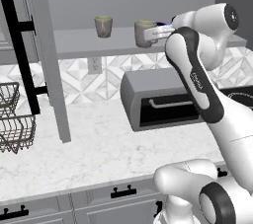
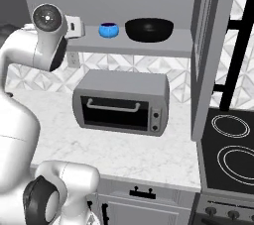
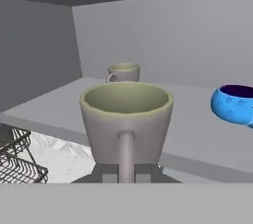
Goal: Gather all objects into one cabinet and sort the glasses and bowls to opposite sides.
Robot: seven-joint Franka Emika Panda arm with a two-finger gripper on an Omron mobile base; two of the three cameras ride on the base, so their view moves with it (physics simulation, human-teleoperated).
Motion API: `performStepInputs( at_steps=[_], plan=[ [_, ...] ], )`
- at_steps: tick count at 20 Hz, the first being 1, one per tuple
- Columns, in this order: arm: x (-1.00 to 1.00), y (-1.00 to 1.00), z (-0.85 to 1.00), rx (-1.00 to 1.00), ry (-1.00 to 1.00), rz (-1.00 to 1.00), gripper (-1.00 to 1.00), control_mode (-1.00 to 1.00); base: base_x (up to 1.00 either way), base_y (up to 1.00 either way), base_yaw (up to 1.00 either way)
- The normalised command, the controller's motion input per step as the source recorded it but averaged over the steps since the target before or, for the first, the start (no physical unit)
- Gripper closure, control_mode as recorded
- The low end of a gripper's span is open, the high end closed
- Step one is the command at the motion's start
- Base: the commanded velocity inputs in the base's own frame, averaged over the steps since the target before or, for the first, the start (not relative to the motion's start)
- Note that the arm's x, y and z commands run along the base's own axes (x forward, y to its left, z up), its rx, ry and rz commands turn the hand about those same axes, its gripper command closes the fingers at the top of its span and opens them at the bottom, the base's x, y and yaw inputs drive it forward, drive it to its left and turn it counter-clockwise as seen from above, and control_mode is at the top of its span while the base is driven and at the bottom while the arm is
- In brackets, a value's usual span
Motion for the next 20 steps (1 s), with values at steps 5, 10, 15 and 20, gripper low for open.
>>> performStepInputs(
  at_steps=[5,10,15,20],
  plan=[
    [0.47,0.20,-0.33,-0.01,-0.24,0.00,1.00,-1.00,0.00,0.00,0.00],
    [0.53,0.09,-0.22,-0.01,-0.07,0.00,1.00,-1.00,0.00,0.00,0.00],
    [0.67,0.00,-0.06,0.00,0.04,0.00,1.00,-1.00,0.00,0.00,0.00],
    [0.68,0.00,-0.04,0.00,0.05,0.01,1.00,-1.00,0.00,0.00,0.00]
  ],
)
